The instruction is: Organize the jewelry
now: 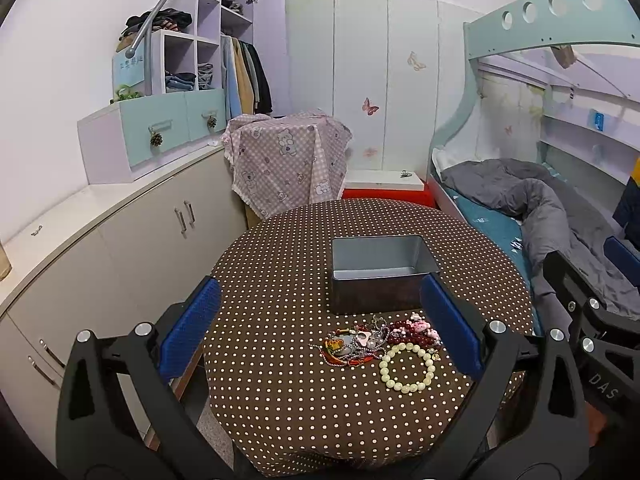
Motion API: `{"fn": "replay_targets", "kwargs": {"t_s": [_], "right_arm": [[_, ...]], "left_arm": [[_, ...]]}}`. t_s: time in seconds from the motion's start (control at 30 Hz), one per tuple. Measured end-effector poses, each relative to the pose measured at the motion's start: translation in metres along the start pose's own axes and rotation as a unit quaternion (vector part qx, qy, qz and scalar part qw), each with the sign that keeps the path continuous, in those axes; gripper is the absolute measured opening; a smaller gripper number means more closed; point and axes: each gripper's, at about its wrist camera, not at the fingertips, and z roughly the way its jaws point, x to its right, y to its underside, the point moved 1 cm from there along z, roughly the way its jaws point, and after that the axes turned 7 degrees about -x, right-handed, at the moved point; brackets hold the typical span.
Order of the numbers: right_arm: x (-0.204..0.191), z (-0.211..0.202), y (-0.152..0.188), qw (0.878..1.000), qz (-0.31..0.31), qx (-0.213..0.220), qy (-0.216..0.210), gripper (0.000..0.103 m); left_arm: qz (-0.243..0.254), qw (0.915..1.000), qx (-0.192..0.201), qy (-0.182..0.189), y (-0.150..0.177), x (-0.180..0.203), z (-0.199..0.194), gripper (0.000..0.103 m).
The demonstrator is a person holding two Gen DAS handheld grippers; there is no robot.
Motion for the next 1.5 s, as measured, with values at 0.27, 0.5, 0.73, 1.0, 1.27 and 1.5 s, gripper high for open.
{"fn": "replay_targets", "kwargs": {"t_s": [0.27,0.5,0.73,1.0,1.27,1.5], "right_arm": [[-0.0007,-0.0009,0.0000,1.000,-0.001,-0.003,-0.003,0.096],[0.0007,0.0004,0.0006,1.000,0.001,-0.004,-0.004,0.096],[0.0006,0.0009,0.0007,1.000,0.000,-0.006,-0.003,0.096],[0.0005,0.0015,-0.0002,1.000,0.001,-0.007,-0.003,0.096],[0.0008,0.0023,0.0005,1.000,-0.003,-0.007,-0.006,0.096],[-0.0026,0.0026,0.0030,1.000,-0.006,-0.006,-0.004,0.096]], "left_arm": [[-0.001,1.0000,0.002,-0.001,0.0013,-0.0005,-0.0007,0.097],[-0.001,1.0000,0.002,-0.001,0.0025,-0.0007,-0.0011,0.097],[0.000,1.0000,0.005,0.000,0.0023,-0.0012,-0.0013,0.097],[-0.001,1.0000,0.006,-0.001,0.0030,-0.0005,-0.0011,0.097],[0.000,1.0000,0.006,0.000,0.0030,-0.0001,-0.0006,0.097],[0.000,1.0000,0.007,0.001,0.0021,-0.0008,-0.0016,0.097]]}}
